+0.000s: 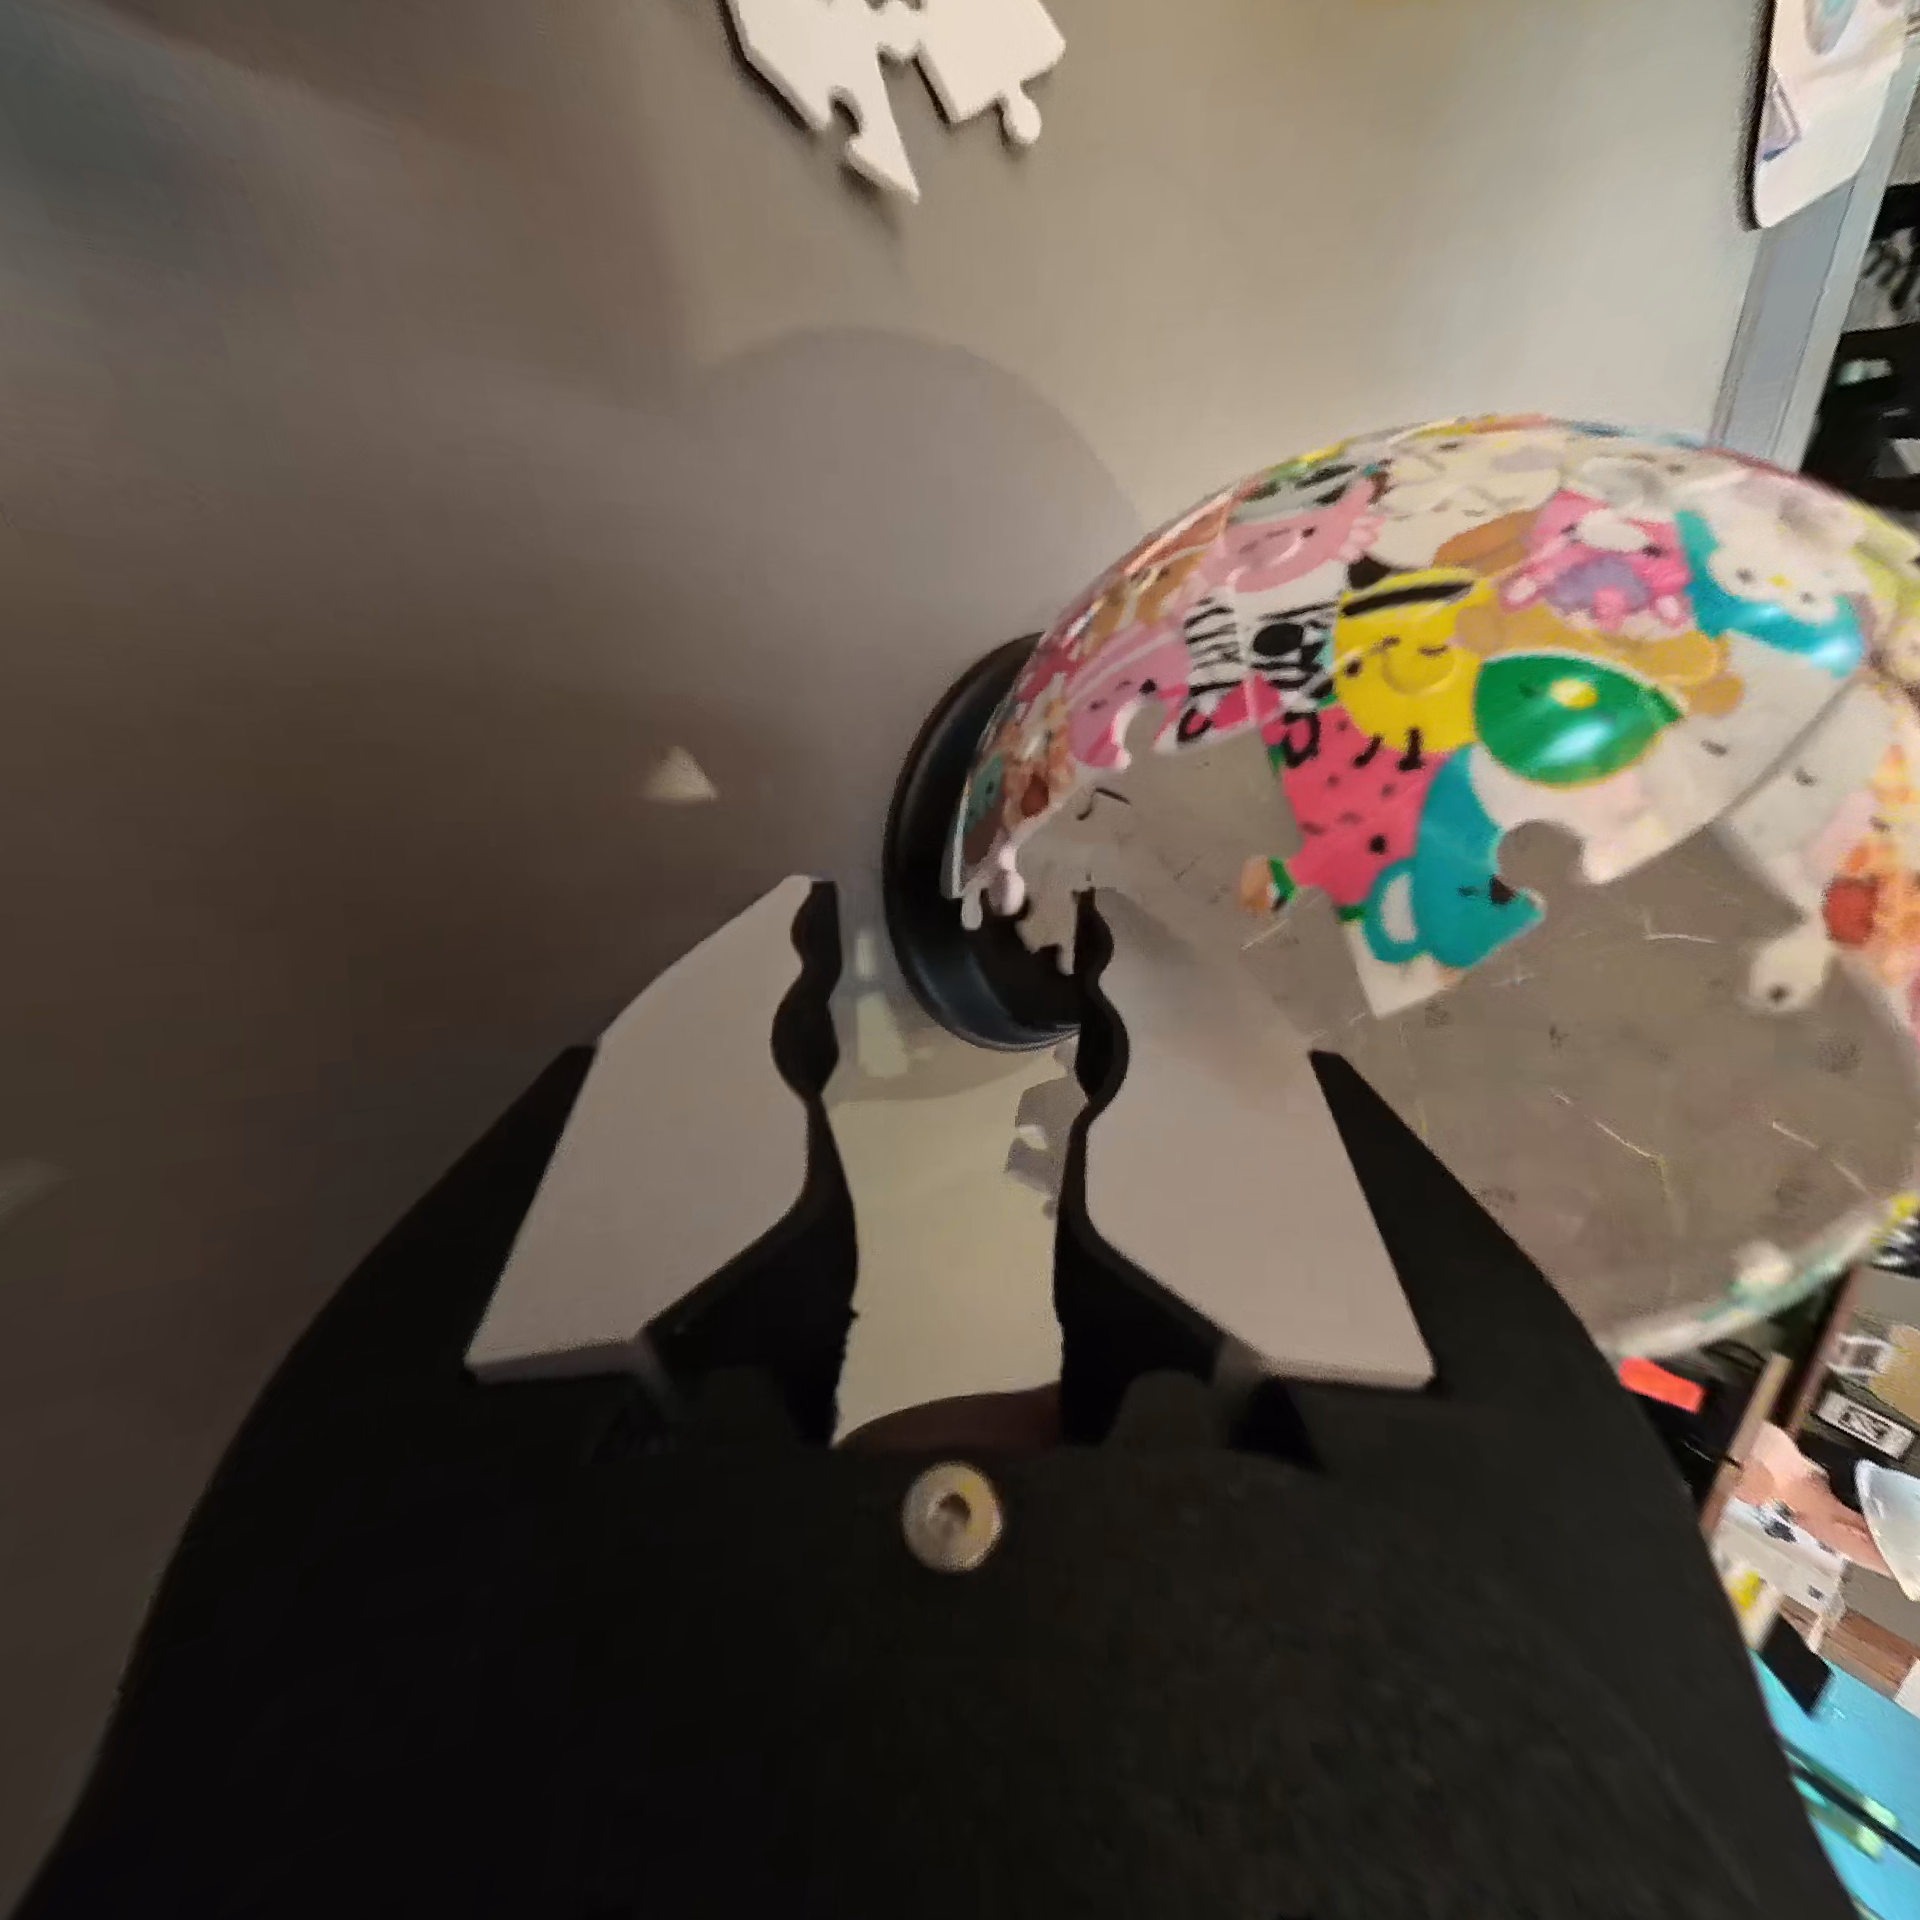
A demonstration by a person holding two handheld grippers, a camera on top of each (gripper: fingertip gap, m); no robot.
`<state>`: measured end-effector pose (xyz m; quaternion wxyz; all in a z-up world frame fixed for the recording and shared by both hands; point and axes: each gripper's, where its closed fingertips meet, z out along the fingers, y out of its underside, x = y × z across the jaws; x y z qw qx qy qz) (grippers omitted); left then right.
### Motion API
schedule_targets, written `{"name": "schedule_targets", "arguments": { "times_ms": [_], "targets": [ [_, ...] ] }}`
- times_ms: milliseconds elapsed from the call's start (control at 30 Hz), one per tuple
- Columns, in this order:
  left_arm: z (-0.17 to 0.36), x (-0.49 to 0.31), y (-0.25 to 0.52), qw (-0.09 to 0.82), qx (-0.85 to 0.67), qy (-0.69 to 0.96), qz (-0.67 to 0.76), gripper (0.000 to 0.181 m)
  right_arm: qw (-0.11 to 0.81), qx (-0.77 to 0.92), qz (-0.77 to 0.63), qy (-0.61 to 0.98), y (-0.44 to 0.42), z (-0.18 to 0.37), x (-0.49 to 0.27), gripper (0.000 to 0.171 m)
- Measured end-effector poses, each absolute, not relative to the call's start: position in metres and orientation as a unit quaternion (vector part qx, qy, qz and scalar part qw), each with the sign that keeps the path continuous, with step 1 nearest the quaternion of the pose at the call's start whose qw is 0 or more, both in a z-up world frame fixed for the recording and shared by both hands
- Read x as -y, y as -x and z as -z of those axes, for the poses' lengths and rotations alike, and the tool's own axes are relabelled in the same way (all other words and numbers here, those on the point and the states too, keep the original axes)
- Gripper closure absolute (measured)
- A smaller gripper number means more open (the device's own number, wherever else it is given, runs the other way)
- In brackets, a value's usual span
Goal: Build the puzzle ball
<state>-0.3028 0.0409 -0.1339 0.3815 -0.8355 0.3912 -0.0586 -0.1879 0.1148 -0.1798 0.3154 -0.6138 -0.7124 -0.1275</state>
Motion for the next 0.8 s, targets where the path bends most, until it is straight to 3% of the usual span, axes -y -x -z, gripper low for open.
{"name": "schedule_targets", "arguments": {
  "times_ms": [300,400,500,533,567,633,733,800],
  "targets": [
    [0.127,-0.037,0.297,0.387,-0.391,0.832,0.077,0.14,0.339,0.7,-0.019,0.628,0.176,0.173,-0.053,0.117],
    [0.123,-0.035,0.29,0.392,-0.394,0.826,0.094,0.14,0.33,0.608,-0.218,0.688,0.174,0.152,-0.029,0.121],
    [0.118,-0.033,0.288,0.4,-0.385,0.824,0.114,0.14,0.244,0.462,-0.42,0.742,0.161,0.129,-0.016,0.142],
    [0.118,-0.033,0.289,0.402,-0.381,0.824,0.12,0.14,0.214,0.442,-0.474,0.731,0.155,0.124,-0.011,0.142],
    [0.12,-0.034,0.291,0.402,-0.376,0.826,0.123,0.14,0.2,0.431,-0.496,0.727,0.149,0.122,-0.011,0.131],
    [0.126,-0.037,0.296,0.402,-0.364,0.83,0.129,0.14,0.266,0.415,-0.462,0.737,0.145,0.122,-0.031,0.127],
    [0.131,-0.04,0.293,0.407,-0.348,0.829,0.159,0.14,0.419,0.444,-0.35,0.71,0.149,0.119,-0.061,0.103],
    [0.135,-0.041,0.294,0.412,-0.347,0.827,0.159,0.14,0.43,0.484,-0.266,0.714,0.155,0.133,-0.069,0.102]
  ]
}}
